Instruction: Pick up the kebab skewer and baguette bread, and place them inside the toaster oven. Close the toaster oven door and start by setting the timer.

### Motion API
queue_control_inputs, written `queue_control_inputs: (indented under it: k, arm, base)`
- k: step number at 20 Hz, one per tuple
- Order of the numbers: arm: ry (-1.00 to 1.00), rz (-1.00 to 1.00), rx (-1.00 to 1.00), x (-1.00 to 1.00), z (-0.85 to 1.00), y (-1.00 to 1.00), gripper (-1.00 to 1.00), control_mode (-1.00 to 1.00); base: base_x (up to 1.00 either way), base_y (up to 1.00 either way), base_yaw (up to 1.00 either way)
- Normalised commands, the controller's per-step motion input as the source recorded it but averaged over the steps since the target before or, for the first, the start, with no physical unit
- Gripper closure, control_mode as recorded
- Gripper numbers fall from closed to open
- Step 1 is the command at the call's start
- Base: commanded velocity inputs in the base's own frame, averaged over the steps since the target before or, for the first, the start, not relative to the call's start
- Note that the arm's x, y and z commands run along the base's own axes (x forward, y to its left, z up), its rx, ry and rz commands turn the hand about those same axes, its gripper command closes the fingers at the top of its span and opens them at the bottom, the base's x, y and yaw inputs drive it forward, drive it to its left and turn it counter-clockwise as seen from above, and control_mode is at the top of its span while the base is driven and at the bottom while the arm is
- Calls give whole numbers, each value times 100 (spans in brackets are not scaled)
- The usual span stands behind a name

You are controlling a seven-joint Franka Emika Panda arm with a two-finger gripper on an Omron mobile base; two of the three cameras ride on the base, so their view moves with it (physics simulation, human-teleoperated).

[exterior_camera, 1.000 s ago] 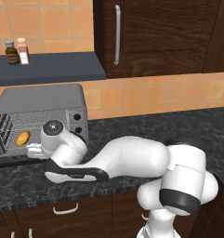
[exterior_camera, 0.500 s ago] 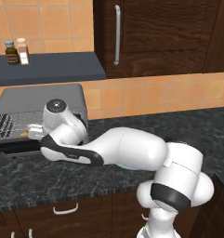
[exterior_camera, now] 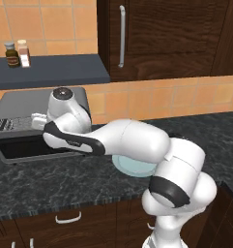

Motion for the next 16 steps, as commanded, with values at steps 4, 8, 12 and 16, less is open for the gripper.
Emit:
queue_control_inputs:
  k: [4,8,12,16]
  arm:
    - [0,0,2,42,0,-24,-100,-100]
    - [0,0,1,47,0,-32,-100,-100]
    - [0,0,1,31,-3,-31,-100,-100]
    - [0,0,3,23,-15,-17,-100,-100]
  base:
    - [0,0,0]
    - [0,0,0]
    - [0,0,0]
    - [0,0,0]
